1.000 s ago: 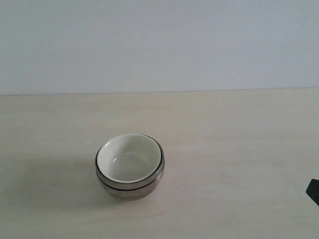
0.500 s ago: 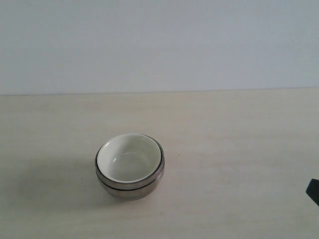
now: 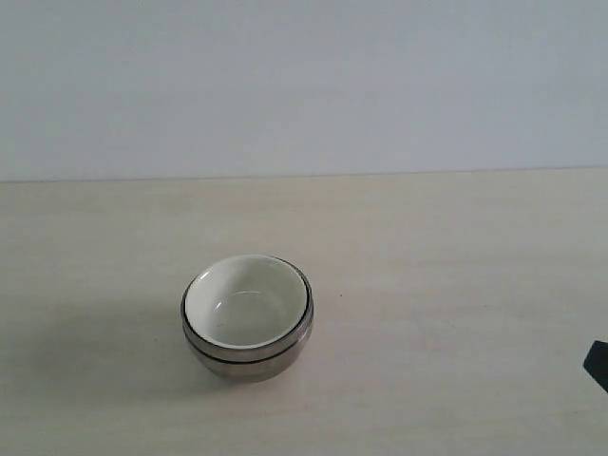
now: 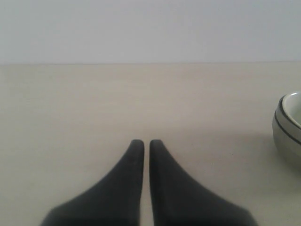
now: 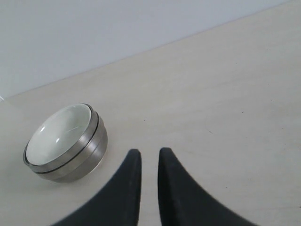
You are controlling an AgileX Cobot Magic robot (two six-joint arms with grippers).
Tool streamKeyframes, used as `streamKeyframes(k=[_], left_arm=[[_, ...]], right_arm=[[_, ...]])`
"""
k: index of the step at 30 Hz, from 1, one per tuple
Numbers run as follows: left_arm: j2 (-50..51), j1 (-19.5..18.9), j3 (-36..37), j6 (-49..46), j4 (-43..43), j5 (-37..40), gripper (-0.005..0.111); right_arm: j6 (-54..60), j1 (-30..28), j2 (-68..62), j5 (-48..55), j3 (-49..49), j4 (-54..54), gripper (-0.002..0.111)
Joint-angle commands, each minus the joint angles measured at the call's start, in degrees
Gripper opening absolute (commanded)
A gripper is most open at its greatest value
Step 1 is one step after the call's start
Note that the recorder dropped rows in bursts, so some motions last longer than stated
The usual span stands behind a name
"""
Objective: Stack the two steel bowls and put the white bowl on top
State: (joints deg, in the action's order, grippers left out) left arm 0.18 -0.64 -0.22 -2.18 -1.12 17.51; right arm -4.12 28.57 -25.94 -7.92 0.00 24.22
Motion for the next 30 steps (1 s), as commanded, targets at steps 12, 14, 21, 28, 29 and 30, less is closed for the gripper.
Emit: streamKeyframes(k=[12, 14, 21, 28, 29, 30], left_arm=[[-0.18, -0.16, 0.22, 0.51, 0.15, 0.03, 0.004], [-0.18, -0.16, 0.22, 0.51, 0.15, 0.03, 0.004], [-0.18, -0.16, 0.22, 0.38, 0.15, 0.04, 0.004], [-0.18, -0.16, 0.22, 0.38, 0.15, 0.04, 0.004], [-0.18, -0.16, 0.22, 0.38, 0.15, 0.04, 0.004], [-0.18, -0.16, 0.22, 0.38, 0.15, 0.04, 0.004]], right_arm=[[9.97, -8.09, 14.19, 9.50, 0.00, -1.13, 0.009], [13.77, -11.78, 18.93, 11.51, 0.00, -1.13, 0.009], [13.76, -19.44, 25.30, 13.12, 0.00, 0.64, 0.009], [13.62, -19.44, 25.30, 13.38, 0.00, 0.64, 0.009], [13.62, -19.44, 25.30, 13.38, 0.00, 0.64, 0.009], [13.62, -19.44, 25.30, 13.55, 0.00, 0.64, 0.009]])
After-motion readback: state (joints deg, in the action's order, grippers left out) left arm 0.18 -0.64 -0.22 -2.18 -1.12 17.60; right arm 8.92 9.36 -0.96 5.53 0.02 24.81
